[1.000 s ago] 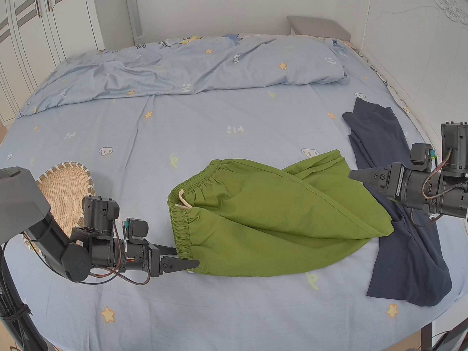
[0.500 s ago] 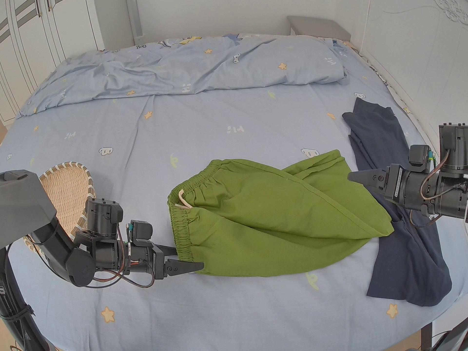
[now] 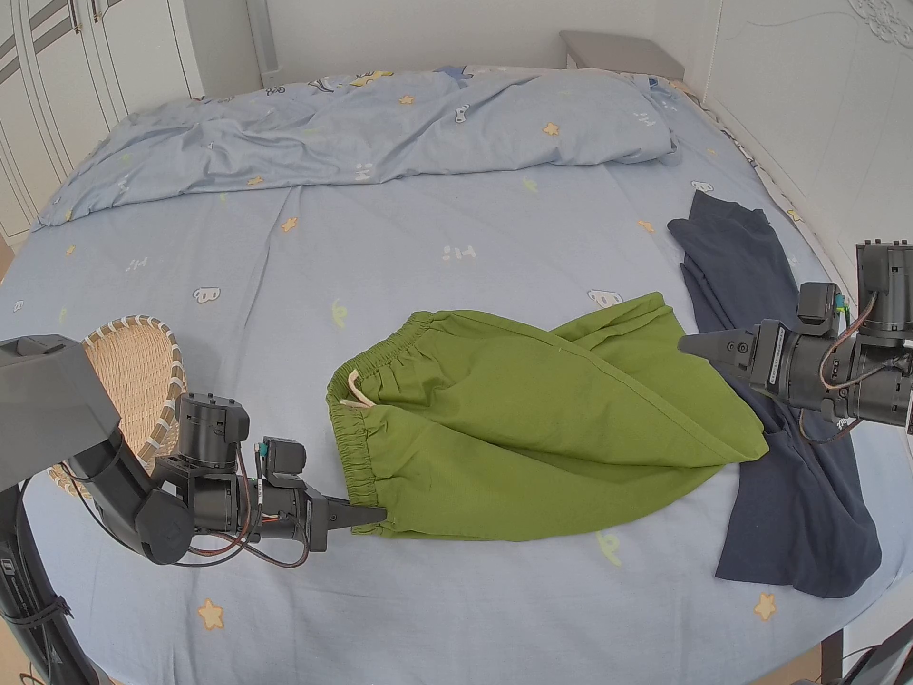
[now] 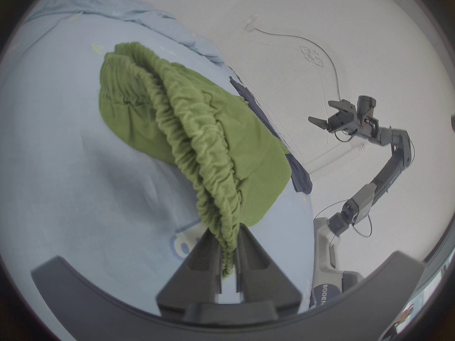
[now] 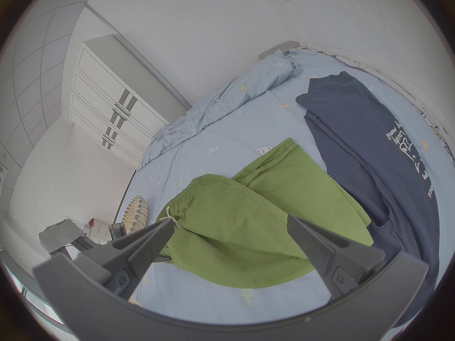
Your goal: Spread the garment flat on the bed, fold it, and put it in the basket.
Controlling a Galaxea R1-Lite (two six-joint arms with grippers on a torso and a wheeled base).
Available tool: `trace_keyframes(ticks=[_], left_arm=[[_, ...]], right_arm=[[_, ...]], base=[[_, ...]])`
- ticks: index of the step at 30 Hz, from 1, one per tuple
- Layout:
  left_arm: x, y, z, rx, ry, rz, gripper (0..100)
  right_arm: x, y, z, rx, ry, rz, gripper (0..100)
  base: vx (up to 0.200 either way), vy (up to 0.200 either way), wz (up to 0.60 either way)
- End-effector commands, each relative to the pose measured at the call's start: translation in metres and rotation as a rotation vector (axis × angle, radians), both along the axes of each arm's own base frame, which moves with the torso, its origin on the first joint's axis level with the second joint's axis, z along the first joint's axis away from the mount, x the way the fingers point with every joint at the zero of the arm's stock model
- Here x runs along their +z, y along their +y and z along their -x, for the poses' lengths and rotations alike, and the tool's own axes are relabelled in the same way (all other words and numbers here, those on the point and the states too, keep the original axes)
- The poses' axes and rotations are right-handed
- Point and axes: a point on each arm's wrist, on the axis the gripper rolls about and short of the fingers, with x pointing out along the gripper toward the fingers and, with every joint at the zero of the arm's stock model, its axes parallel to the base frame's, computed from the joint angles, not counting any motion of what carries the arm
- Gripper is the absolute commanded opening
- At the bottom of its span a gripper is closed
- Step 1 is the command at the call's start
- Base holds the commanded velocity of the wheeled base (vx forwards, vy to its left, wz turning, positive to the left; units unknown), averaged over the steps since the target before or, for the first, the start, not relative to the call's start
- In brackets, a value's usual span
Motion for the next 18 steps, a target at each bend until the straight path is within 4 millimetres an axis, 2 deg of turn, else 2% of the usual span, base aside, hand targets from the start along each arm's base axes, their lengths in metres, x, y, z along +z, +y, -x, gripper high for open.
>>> trace_keyframes(ticks=[1, 3, 9, 12, 18], left_arm=[[0.003, 0.005, 0.006, 0.047, 0.099, 0.050, 0], [0.016, 0.010, 0.011, 0.090, 0.150, 0.102, 0], [0.044, 0.048, 0.024, 0.130, 0.309, 0.274, 0], [0.053, 0.063, 0.036, 0.152, 0.417, 0.320, 0], [0.054, 0.089, 0.057, 0.248, 0.482, 0.345, 0]], right_arm=[[0.000, 0.000, 0.000, 0.000, -0.001, -0.001, 100], [0.001, -0.001, 0.000, -0.002, -0.003, -0.003, 100], [0.004, -0.001, 0.001, 0.001, -0.012, -0.006, 100], [0.003, 0.001, 0.001, 0.010, -0.004, -0.005, 100], [-0.001, 0.001, 0.004, 0.074, 0.036, -0.027, 100]], base=[[0.000, 0.000, 0.00], [0.000, 0.000, 0.00], [0.000, 0.000, 0.00], [0.000, 0.000, 0.00], [0.000, 0.000, 0.00]])
